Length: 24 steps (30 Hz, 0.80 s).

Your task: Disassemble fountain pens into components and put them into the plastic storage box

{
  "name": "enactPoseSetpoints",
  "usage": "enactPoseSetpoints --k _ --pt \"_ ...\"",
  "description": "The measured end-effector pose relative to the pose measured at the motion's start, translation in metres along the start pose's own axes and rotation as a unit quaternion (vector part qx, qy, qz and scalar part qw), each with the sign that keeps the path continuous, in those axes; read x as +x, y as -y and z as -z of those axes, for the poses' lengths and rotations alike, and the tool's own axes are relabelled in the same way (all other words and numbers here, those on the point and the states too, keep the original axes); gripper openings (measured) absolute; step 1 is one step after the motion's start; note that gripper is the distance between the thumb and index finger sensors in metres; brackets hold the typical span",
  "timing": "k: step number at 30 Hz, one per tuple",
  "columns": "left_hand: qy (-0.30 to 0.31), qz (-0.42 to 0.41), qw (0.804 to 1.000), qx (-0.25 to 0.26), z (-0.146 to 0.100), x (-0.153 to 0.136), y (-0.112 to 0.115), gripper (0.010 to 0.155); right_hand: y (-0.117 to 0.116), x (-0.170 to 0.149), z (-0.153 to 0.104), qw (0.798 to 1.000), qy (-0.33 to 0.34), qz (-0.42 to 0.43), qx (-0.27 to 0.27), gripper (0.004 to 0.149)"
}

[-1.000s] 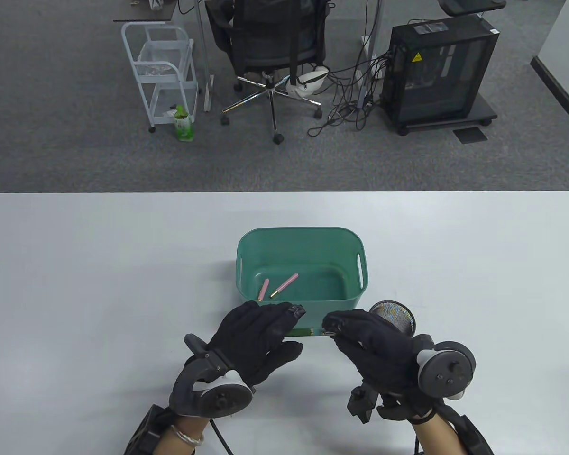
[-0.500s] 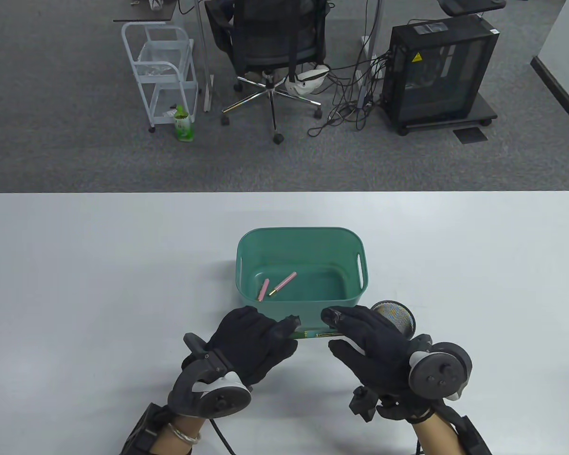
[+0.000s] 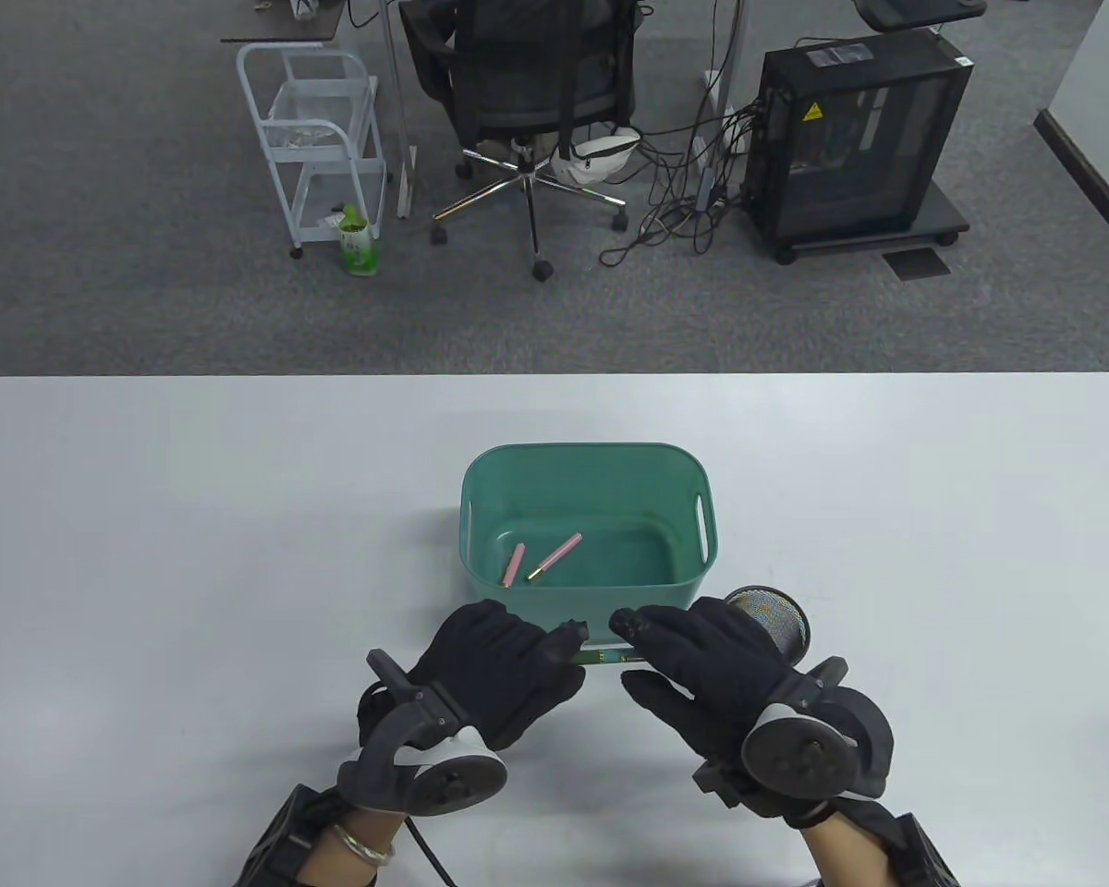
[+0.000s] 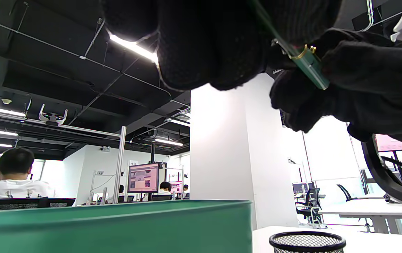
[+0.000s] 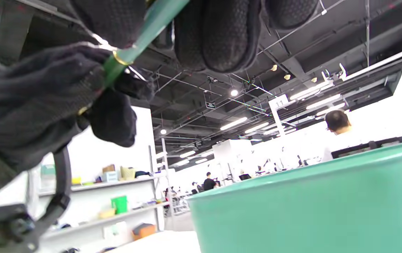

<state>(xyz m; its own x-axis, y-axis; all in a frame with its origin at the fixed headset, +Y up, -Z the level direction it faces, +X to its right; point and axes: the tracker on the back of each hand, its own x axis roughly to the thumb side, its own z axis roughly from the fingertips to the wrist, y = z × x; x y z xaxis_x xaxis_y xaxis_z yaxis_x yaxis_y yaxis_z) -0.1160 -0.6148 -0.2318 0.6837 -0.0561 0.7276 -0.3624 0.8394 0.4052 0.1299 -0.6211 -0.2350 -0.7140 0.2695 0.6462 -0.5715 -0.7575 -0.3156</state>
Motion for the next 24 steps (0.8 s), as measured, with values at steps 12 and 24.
enactPoseSetpoints --k 12,24 --pt "0.029 -0.035 0.999 -0.003 -0.001 0.0 -0.018 0.047 0.015 0.007 0.001 0.997 0.026 0.071 -0.003 0.042" --pt "0.029 -0.045 0.999 -0.003 -0.001 -0.002 -0.018 0.047 0.016 0.006 0.002 0.997 0.028 0.074 -0.002 0.043"
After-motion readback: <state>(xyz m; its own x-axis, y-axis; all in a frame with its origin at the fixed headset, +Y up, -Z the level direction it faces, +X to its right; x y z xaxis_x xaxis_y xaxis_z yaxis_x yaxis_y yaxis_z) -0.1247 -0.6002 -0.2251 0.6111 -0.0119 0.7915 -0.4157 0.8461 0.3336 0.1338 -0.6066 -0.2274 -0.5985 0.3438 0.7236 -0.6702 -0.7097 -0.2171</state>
